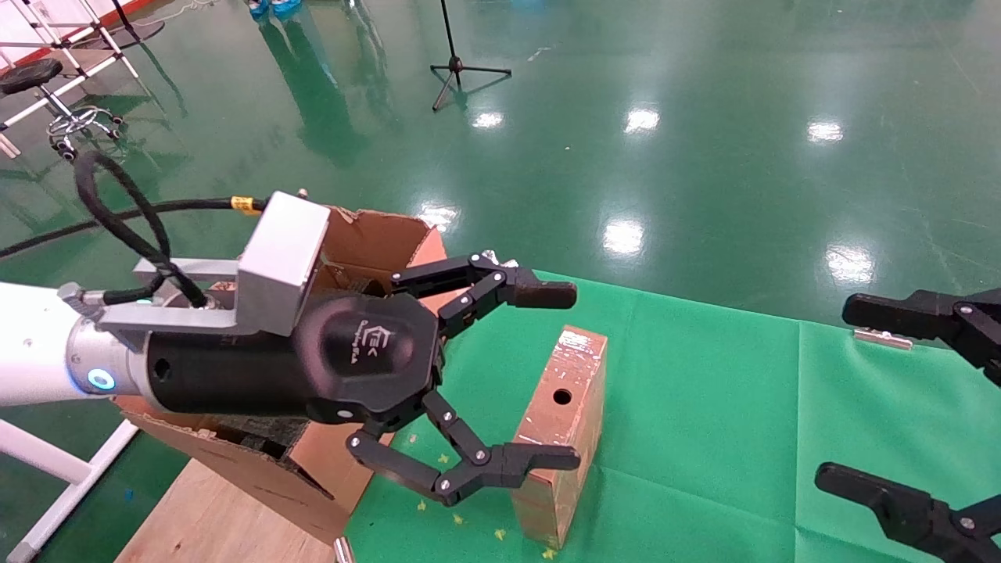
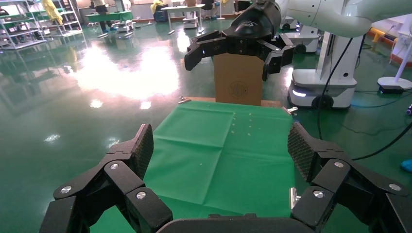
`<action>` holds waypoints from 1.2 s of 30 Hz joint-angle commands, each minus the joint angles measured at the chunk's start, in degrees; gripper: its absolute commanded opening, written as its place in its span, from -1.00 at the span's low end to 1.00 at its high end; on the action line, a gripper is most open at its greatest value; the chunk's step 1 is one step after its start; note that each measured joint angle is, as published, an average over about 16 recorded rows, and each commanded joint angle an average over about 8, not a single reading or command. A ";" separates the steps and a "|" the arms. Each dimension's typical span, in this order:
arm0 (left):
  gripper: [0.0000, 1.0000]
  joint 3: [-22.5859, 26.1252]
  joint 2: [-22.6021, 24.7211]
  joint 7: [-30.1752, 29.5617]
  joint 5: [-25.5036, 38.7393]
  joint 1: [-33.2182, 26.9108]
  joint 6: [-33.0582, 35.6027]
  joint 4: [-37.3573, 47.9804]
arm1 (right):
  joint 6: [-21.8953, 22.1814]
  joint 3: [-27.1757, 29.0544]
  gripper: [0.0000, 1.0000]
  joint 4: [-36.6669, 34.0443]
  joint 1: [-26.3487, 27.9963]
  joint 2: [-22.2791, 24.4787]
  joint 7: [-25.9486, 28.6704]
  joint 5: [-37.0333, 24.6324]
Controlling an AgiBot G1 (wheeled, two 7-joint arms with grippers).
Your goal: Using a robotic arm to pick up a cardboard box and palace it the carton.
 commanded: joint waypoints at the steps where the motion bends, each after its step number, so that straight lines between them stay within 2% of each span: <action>1: 1.00 0.00 0.00 0.00 0.00 0.00 0.00 0.00 | 0.00 0.00 1.00 0.00 0.00 0.00 0.00 0.00; 27: 1.00 -0.01 -0.01 0.02 -0.01 0.02 0.01 -0.03 | 0.00 0.00 1.00 0.00 0.00 0.00 0.00 0.00; 28: 1.00 -0.01 -0.03 0.04 0.03 0.00 0.00 -0.04 | 0.00 0.00 0.91 0.00 0.00 0.00 0.00 0.00; 29: 1.00 -0.01 -0.06 0.09 0.11 -0.02 -0.01 -0.06 | 0.00 0.00 0.72 0.00 0.00 0.00 0.00 0.00; 35: 1.00 0.27 -0.09 1.05 1.99 -1.03 -0.27 -0.44 | 0.00 0.00 -0.78 0.00 0.00 0.00 0.00 0.00; 36: 1.00 0.46 -0.04 1.24 2.75 -1.47 -0.38 -0.55 | 0.00 0.00 -0.94 0.00 0.00 0.00 0.00 0.00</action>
